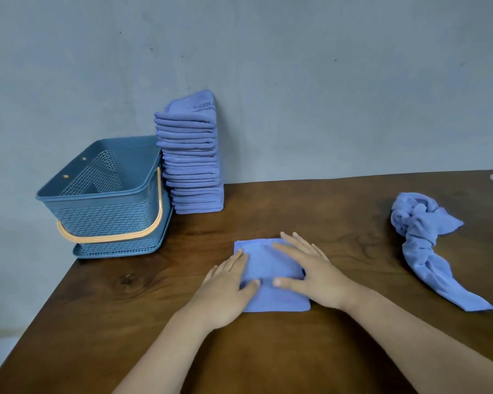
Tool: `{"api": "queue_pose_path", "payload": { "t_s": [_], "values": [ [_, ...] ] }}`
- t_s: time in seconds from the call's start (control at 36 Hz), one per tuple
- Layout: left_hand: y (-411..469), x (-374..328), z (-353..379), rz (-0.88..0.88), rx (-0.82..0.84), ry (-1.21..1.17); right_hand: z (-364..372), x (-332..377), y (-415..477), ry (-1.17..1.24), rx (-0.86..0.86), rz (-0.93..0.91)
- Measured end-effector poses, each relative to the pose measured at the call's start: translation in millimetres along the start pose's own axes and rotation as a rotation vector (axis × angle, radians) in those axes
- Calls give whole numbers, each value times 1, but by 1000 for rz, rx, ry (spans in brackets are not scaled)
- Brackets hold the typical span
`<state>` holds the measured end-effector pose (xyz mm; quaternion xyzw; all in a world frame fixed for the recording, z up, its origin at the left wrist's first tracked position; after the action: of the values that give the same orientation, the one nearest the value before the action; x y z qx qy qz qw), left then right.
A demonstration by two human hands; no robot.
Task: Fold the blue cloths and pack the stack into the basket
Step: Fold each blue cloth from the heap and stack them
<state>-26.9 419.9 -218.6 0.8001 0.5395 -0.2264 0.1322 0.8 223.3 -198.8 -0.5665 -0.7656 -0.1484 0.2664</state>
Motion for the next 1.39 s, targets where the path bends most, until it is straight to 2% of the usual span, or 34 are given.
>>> {"api": "queue_pose_path", "payload": {
  "t_s": [0.06, 0.11, 0.17, 0.25, 0.36, 0.44, 0.53, 0.61, 0.72, 0.83, 0.92, 1.0, 1.06, 1.11, 1.19, 1.28, 1.39],
  "values": [
    [7, -1, -21, -29, -147, -45, -22, -14, -4, 144, -274, 137],
    [17, -8, -34, -26, -255, 29, -29, -26, -7, 67, -402, 298],
    [30, -12, -25, -38, -184, 109, -22, -31, -5, 14, -326, 419],
    [41, -7, 0, -99, -30, 141, -17, -32, 1, 22, -232, 491],
    [41, -3, 6, -103, -44, 131, -19, -31, 8, 168, -137, 572],
    [37, -3, 1, -94, -99, 65, -19, -19, 11, 360, -107, 519],
    [27, 2, -10, -107, -292, -167, -19, -10, 6, 519, -125, 475],
    [12, 9, -18, -198, -448, -506, -25, 7, 0, 634, -145, 338],
    [1, 11, -20, -305, -596, -987, -54, 42, -12, 591, -169, 130],
    [9, -10, -10, -316, -459, -1508, -84, 79, -26, 546, -186, -13],
    [11, -41, -17, -182, -374, -1682, -106, 104, -33, 475, -209, -128],
    [6, -65, -32, -78, -392, -1708, -123, 116, -34, 385, -253, -178],
    [1, -67, -46, 11, -478, -1665, -133, 117, -31, 358, -304, -190],
    [-6, -66, -66, 75, -626, -1563, -141, 120, -29, 352, -332, -179],
    [-23, -60, -94, 59, -881, -1425, -147, 124, -23, 362, -369, -172],
    [-37, -60, -118, 120, -1042, -1318, -149, 133, -20, 371, -403, -185],
    [-48, -61, -137, 222, -1051, -1136, -151, 154, -20, 384, -430, -235]
  ]
}}
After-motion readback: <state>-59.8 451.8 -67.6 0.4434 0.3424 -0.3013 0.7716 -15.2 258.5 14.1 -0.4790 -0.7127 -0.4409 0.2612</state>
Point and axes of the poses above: each hand's wrist, its own y-axis towards the middle knuckle, its own z-axis out of the palm, x = y × z, the point moved 9 cm from there along y, towards the middle knuckle, and after that the axes turned 10 degrees about z, right-handed, at the moved point
